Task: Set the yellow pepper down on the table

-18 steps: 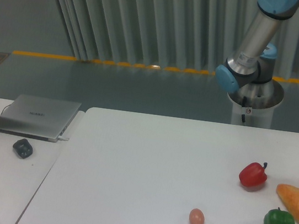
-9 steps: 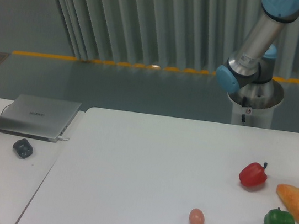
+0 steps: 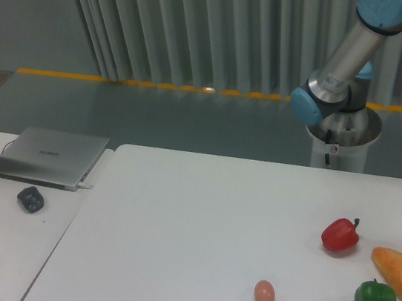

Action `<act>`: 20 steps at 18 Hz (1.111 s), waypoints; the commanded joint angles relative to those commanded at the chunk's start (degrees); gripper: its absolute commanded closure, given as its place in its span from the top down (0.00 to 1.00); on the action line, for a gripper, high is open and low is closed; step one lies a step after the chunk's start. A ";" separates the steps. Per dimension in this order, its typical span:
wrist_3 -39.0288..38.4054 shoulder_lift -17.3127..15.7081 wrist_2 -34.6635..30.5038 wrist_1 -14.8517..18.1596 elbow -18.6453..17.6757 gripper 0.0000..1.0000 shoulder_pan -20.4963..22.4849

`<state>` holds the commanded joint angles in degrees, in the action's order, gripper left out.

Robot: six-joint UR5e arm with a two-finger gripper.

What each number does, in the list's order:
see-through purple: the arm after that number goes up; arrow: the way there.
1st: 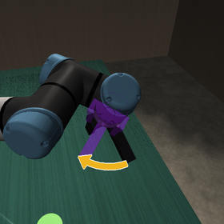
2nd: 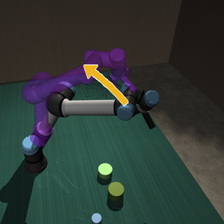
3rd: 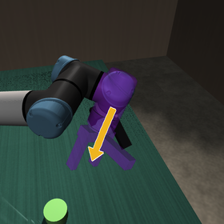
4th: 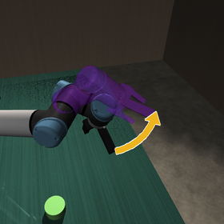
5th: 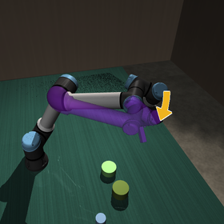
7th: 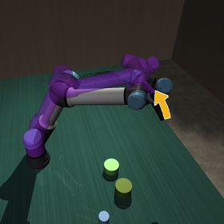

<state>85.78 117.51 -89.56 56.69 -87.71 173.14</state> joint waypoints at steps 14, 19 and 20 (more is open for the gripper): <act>1.49 -6.40 -0.35 1.13 -1.40 0.20 -2.89; 0.88 -14.31 -0.35 7.63 -4.30 0.20 -8.16; 0.70 -15.45 -0.35 7.99 -5.18 0.20 -9.39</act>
<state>86.49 102.05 -89.91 64.68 -92.89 163.75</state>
